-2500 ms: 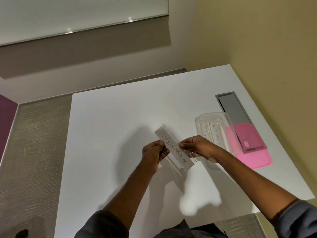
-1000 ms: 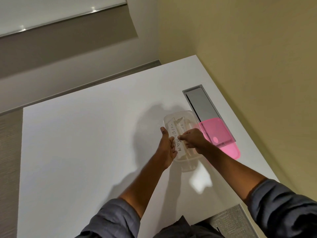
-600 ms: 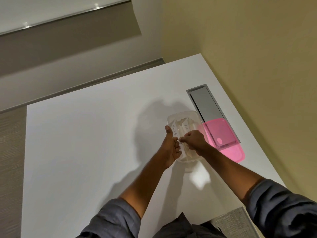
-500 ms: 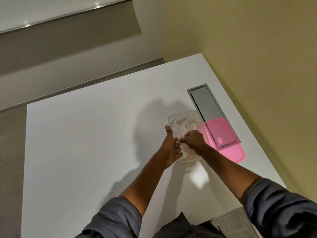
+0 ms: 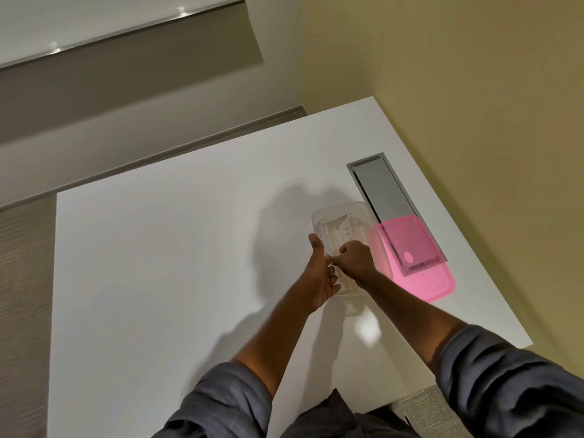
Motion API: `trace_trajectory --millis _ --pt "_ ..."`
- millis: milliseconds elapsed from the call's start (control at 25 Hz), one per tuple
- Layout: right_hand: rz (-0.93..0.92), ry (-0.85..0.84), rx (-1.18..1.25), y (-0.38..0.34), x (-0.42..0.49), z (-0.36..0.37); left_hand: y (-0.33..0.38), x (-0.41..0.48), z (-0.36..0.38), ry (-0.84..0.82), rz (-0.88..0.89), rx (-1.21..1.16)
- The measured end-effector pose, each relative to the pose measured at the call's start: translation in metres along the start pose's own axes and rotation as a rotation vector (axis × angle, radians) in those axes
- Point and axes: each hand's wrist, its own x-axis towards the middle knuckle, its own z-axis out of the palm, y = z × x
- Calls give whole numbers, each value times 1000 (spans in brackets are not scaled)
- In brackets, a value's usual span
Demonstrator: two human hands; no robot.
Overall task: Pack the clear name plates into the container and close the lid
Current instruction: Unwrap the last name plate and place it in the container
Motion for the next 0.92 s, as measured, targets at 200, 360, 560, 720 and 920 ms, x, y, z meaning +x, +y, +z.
trace_trajectory --millis 200,360,560,720,920 --pt "-62 30 -34 3 -3 -7 -2 -4 -1 50 63 45" --pt "-110 25 46 5 -9 -17 -5 -3 3 67 77 43" --pt "-147 25 221 13 -26 -49 -5 -5 32 51 191 25" --pt "-128 114 281 38 -32 -84 -8 -2 70 13 223 40" --pt "-45 212 326 84 -36 -127 -22 7 123 -107 178 170"
